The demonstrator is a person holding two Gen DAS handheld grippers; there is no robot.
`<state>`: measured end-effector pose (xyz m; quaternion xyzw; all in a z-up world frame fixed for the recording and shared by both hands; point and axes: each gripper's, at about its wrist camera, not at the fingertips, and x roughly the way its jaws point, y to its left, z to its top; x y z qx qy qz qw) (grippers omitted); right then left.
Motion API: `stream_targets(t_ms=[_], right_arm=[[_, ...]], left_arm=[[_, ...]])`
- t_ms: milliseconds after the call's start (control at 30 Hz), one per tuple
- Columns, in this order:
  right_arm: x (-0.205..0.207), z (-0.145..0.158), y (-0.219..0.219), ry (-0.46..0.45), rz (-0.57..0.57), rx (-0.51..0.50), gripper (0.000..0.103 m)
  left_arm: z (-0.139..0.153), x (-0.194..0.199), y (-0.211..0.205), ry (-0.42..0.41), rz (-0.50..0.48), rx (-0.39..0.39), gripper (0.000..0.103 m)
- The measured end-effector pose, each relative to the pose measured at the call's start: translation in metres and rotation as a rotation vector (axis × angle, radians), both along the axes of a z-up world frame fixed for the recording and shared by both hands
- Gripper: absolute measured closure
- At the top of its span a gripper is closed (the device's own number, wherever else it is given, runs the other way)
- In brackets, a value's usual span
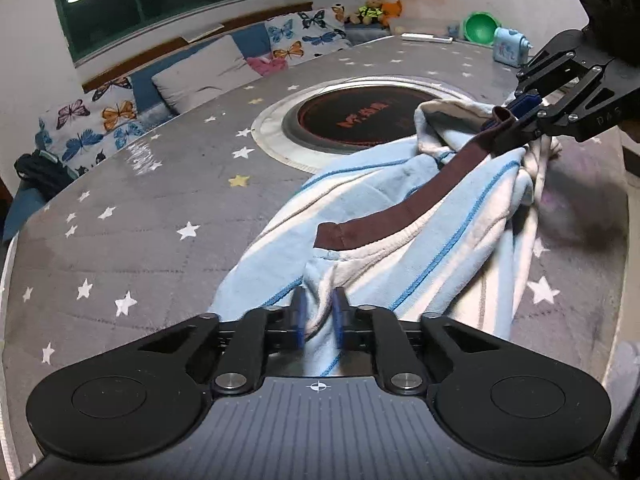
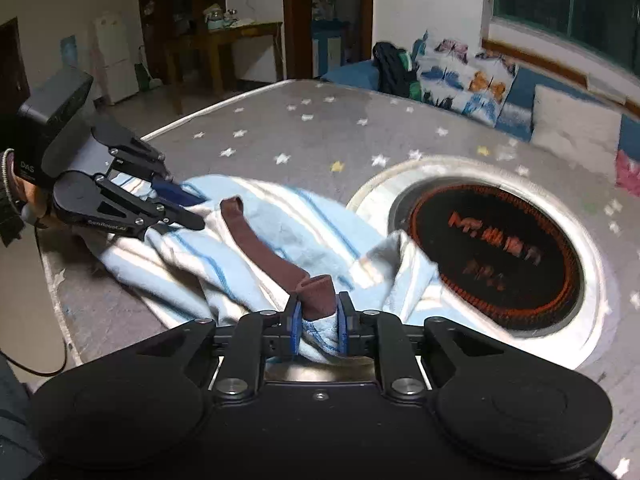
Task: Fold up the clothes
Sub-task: 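Lift the shirt with both grippers and shake it out above the table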
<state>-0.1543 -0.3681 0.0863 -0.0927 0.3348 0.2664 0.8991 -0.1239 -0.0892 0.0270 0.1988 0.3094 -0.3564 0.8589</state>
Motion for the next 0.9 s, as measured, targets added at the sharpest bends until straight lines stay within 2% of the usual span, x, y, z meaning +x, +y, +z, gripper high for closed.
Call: stream_targets(t_ms=[233,267,433,567,667,733,800,900], right_arm=[[0.026,0.035,0.014,-0.076,0.020,-0.051,0.086],[0.032,0.039,0.016,-0.079,0.020,-0.057,0.086],[0.072,0.106,0.022,-0.249,-0.059,-0.061,0.087],[0.106,0.160,0.027,-0.389,-0.125,-0.063,0.088],[0.130,0.201,0.031,-0.494,-0.174,-0.065,0.088],[0.147,0.229,0.033,-0.564,-0.207,-0.066,0.088],[0.163,0.256,0.036,-0.634,-0.240,-0.067,0.088],[0.188,0.297,0.040,-0.739,-0.289,-0.068,0.088]], left_arm=[[0.032,0.028,0.018,0.019,0.122,-0.110,0.097],[0.043,0.042,0.021,0.010,0.157,-0.133,0.097],[0.094,0.102,0.021,-0.037,0.261,-0.182,0.097],[0.177,0.162,0.005,-0.168,0.333,-0.218,0.097],[0.254,0.186,-0.002,-0.311,0.379,-0.297,0.097],[0.297,0.185,-0.006,-0.421,0.383,-0.339,0.097],[0.330,0.174,-0.013,-0.554,0.384,-0.343,0.097],[0.349,0.153,-0.018,-0.640,0.378,-0.372,0.097]])
